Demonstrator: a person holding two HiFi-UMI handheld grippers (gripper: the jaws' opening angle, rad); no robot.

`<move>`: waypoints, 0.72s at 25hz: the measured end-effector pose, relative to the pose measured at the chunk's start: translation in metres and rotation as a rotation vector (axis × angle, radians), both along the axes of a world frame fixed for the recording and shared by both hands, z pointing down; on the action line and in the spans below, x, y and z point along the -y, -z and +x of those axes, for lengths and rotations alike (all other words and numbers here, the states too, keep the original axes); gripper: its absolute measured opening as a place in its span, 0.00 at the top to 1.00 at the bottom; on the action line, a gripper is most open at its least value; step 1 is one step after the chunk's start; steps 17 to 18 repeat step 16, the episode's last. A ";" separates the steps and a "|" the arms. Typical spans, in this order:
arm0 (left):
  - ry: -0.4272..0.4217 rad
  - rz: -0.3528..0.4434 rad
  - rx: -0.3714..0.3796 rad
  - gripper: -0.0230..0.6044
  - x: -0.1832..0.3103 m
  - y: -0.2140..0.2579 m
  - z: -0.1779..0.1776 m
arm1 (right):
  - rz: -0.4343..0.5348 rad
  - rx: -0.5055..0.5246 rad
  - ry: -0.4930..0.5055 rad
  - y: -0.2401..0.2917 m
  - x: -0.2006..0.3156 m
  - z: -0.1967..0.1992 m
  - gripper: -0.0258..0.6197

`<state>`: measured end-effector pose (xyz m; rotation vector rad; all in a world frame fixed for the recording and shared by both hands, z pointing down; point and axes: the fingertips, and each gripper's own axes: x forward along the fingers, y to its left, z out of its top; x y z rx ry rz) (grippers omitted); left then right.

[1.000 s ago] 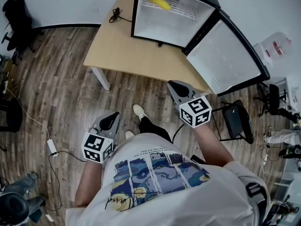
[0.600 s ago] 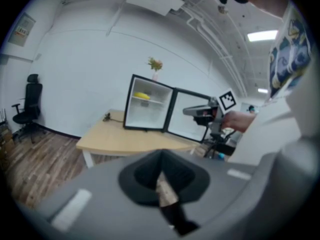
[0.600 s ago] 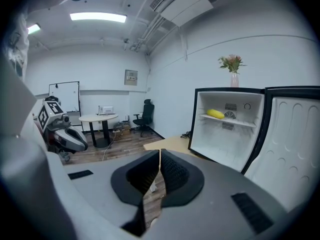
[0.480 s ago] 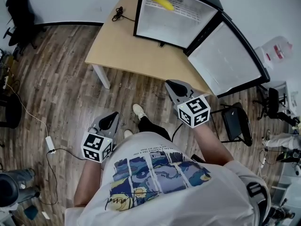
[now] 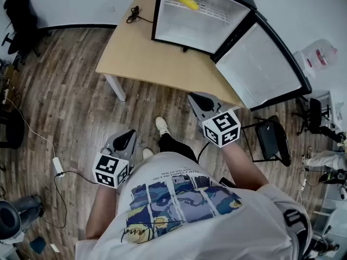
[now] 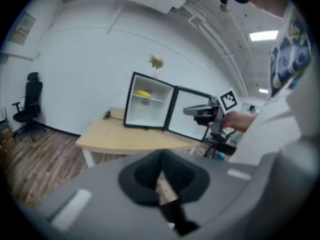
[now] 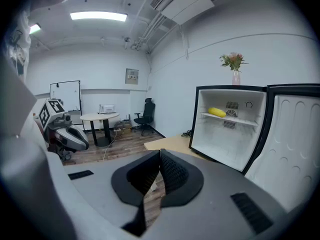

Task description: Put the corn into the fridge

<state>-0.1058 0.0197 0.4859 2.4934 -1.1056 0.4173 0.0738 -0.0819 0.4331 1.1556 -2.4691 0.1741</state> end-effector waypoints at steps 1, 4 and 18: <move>0.000 -0.003 0.001 0.95 0.001 -0.001 0.000 | -0.002 0.000 -0.001 0.000 0.001 0.001 0.94; -0.003 -0.010 0.001 0.95 0.005 -0.001 0.004 | -0.005 0.000 -0.004 -0.001 0.006 0.004 0.94; -0.004 -0.020 0.007 0.95 0.039 -0.004 0.015 | -0.012 -0.001 -0.012 -0.008 0.044 0.017 0.94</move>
